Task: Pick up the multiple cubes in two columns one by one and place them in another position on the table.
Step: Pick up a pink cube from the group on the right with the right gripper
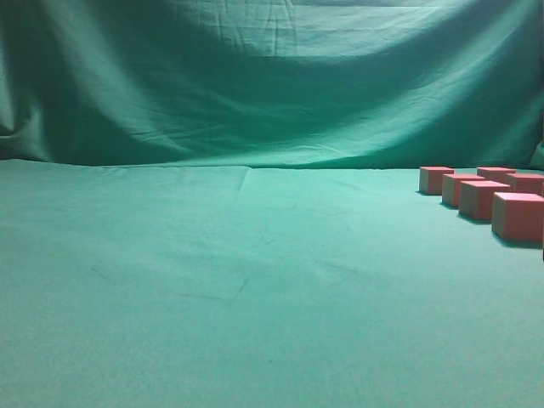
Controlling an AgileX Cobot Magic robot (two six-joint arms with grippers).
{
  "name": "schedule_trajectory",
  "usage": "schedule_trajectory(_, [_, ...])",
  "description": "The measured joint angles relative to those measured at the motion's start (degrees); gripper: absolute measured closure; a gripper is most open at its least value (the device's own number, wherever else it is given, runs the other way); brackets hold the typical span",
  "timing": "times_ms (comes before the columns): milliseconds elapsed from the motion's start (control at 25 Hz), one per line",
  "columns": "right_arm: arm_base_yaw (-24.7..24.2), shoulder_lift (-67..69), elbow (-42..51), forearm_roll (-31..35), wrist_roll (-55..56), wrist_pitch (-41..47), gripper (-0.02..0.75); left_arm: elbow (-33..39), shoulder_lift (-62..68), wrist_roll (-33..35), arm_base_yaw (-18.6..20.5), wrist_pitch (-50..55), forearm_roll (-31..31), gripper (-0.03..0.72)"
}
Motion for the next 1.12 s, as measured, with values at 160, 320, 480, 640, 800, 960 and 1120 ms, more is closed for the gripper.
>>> schedule_trajectory(160, [0.00, 0.00, 0.00, 0.00, 0.00, 0.00, 0.691, 0.00, 0.00, 0.00, 0.00, 0.00, 0.00, 0.688])
schedule_trajectory(320, [0.00, 0.00, 0.00, 0.00, 0.00, 0.00, 0.691, 0.00, 0.00, 0.00, 0.00, 0.00, 0.00, 0.688])
schedule_trajectory(480, [0.00, 0.00, 0.00, 0.00, 0.00, 0.00, 0.691, 0.00, 0.00, 0.00, 0.00, 0.00, 0.00, 0.688])
schedule_trajectory(640, [0.00, 0.00, 0.00, 0.00, 0.00, 0.00, 0.691, 0.00, 0.00, 0.00, 0.00, 0.00, 0.00, 0.688])
schedule_trajectory(800, [0.00, 0.00, 0.00, 0.00, 0.00, 0.00, 0.691, 0.00, 0.00, 0.00, 0.00, 0.00, 0.00, 0.688])
schedule_trajectory(960, [0.00, 0.00, 0.00, 0.00, 0.00, 0.00, 0.691, 0.00, 0.00, 0.00, 0.00, 0.00, 0.00, 0.688])
schedule_trajectory(1120, [0.00, 0.00, 0.00, 0.00, 0.00, -1.95, 0.691, 0.00, 0.00, 0.00, 0.00, 0.00, 0.00, 0.688])
